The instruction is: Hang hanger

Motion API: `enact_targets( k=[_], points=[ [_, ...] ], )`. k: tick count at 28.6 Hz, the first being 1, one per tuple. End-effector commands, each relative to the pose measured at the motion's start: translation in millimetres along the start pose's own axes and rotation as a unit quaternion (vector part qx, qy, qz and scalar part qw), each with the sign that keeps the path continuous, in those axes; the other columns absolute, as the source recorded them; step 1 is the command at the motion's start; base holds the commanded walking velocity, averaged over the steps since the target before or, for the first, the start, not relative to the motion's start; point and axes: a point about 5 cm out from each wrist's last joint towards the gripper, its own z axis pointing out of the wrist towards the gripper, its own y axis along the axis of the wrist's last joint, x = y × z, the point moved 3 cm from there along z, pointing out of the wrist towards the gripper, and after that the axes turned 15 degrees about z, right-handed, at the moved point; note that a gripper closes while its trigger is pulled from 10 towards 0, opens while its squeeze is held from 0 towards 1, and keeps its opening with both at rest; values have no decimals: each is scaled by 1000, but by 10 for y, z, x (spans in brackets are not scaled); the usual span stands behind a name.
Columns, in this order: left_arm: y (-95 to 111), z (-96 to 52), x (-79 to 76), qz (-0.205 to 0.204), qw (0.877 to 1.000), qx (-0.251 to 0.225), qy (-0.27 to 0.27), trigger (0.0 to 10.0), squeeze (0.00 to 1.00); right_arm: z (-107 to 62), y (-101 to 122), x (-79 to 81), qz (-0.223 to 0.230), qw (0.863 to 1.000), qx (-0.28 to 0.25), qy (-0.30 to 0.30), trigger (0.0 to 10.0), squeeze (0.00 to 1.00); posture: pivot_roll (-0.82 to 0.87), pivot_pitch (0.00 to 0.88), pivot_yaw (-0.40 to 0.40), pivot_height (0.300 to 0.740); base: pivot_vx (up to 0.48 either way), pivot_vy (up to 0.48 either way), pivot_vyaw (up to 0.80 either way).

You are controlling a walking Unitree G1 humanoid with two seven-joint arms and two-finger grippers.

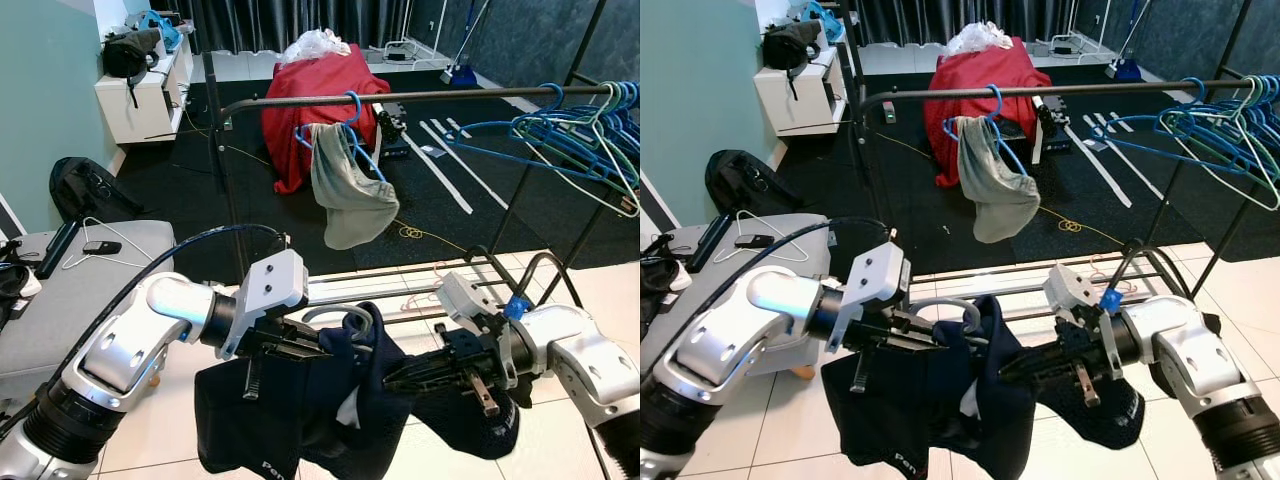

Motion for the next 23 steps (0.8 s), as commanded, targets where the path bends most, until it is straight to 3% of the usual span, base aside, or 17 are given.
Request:
enact_targets(
  k=[1, 16, 17, 18, 20, 21, 22, 23],
  points=[
    [87, 29, -11, 19, 1000, -12, -7, 0, 0, -5, 37, -3, -8, 1000, -3, 1, 0, 0, -120, 64, -22, 740, 0, 0, 0],
    [93, 30, -19, 19, 1000, -13, -8, 0, 0, 13, 86, -3, -16, 1000, -14, 10, 0, 0, -118, 72, -26, 740, 0, 0, 0],
    [91, 27, -23, 21, 1000, -12, -8, 0, 0, 21, 115, -20, -34, 999, -23, 0, 0, 0, -118, 75, -26, 740, 0, 0, 0],
    [70, 21, -29, 25, 1000, -6, -8, 0, 0, 24, 191, -67, -77, 996, -46, -24, 10000, 0, -120, 75, -26, 740, 0, 0, 0],
    [43, 18, -44, 24, 1000, -1, -9, 0, 0, 14, 360, -129, -127, 984, -106, -60, 10000, 0, -123, 75, -25, 740, 0, 0, 0],
    [43, 18, -44, 24, 1000, -1, -9, 0, 0, 14, 360, -129, -127, 984, -106, -60, 10000, 0, -123, 75, -25, 740, 0, 0, 0],
    [49, 28, -45, 25, 1000, -2, -10, 0, 0, 15, 408, -122, -133, 981, -126, -59, 10000, 322, -124, 77, -25, 740, 0, 0, 0],
    [60, 36, -42, 24, 1000, -4, -10, 0, 0, 20, 422, -104, -131, 981, -134, -53, 10000, 557, -121, 78, -25, 740, 0, 0, 0]
  ],
)
